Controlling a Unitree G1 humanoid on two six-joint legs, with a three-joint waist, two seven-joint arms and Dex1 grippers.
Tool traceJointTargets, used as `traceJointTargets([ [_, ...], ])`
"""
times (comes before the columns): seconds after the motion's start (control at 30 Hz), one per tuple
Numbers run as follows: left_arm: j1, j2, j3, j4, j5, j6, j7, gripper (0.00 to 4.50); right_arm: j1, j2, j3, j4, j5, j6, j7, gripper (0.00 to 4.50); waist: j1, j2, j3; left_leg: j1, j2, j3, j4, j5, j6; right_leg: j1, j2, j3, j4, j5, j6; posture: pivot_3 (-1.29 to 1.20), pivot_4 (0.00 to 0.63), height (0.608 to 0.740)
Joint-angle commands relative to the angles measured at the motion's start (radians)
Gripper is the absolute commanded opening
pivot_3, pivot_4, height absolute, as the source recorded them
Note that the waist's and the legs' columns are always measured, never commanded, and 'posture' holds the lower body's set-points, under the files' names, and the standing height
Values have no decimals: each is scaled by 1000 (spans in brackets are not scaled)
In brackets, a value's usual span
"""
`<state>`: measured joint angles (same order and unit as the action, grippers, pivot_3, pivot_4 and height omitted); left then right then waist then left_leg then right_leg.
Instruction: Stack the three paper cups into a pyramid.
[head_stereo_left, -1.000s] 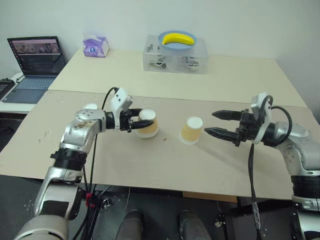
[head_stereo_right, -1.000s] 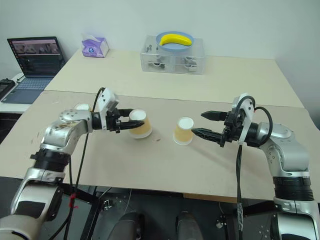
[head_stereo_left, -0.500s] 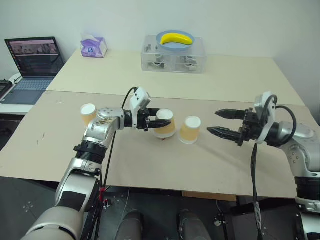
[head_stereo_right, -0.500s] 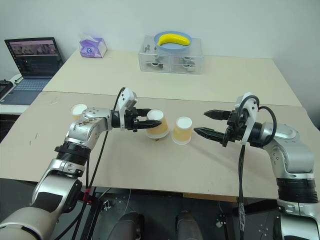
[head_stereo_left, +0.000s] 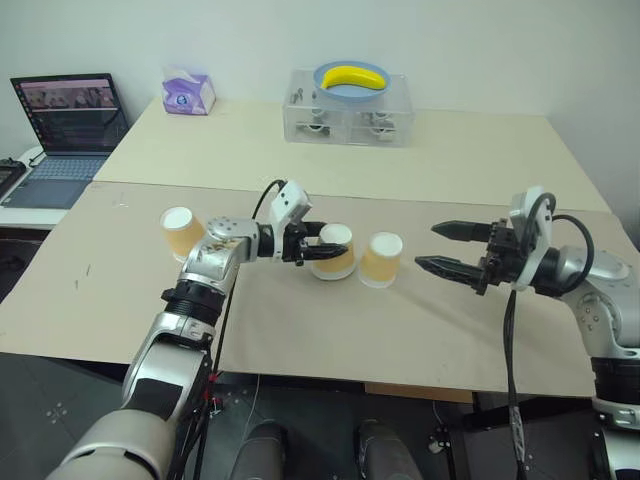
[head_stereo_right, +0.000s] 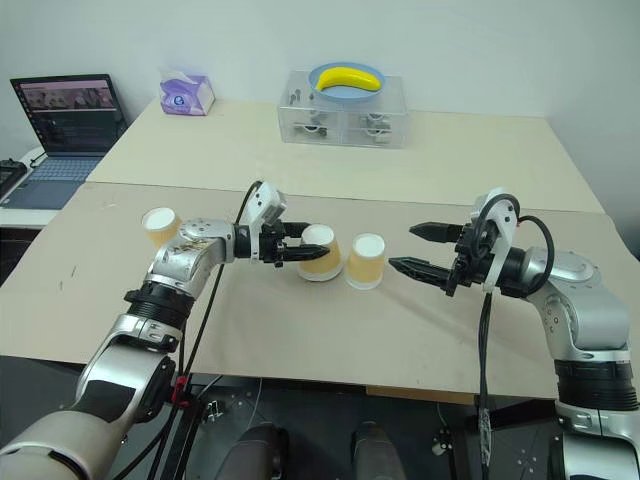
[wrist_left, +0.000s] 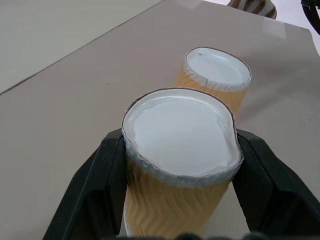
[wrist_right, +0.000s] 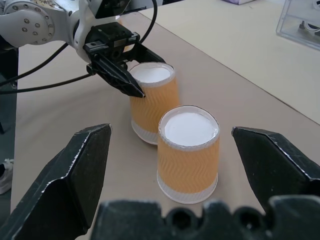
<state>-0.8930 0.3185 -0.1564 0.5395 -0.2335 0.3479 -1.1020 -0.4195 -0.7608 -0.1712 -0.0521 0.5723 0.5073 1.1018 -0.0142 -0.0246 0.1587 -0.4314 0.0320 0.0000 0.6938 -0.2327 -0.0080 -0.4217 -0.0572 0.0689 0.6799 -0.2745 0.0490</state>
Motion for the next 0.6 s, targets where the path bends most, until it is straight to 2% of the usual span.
traceJointTargets([
  [0.03,-31,-9,5,-1,5,-21,-7,2512,-4,-11,-35,-34,20,-7,-8,4500,0,0,0,0,0,0,0,0,0,0,0,0,0,0,0,0,150,694],
  [0.1,-36,-13,8,10,5,-20,-7,2512,-2,-9,-37,-35,21,-8,-11,4500,-1,0,0,0,0,0,0,0,0,0,0,0,0,0,0,0,150,694],
  [0.17,-44,-16,17,20,-11,7,-18,3466,1,-10,-37,-35,20,-9,-14,4500,0,0,0,0,0,0,0,0,0,0,0,0,0,0,0,0,150,694],
  [0.27,-49,-15,20,16,-5,6,-8,4484,4,-13,-40,-33,22,-10,-14,4500,0,0,0,0,0,0,0,0,0,0,0,0,0,0,0,0,150,694],
  [0.43,-54,-25,52,35,0,-60,49,4484,-2,-16,-48,-27,28,-6,-14,4500,0,0,0,0,0,0,0,0,0,0,0,0,0,0,0,0,150,694],
  [0.6,-72,-53,130,5,-53,-27,121,4484,-7,-13,-39,-21,20,-11,-10,4500,1,0,0,0,0,0,0,0,0,0,0,0,0,0,0,0,150,694],
])
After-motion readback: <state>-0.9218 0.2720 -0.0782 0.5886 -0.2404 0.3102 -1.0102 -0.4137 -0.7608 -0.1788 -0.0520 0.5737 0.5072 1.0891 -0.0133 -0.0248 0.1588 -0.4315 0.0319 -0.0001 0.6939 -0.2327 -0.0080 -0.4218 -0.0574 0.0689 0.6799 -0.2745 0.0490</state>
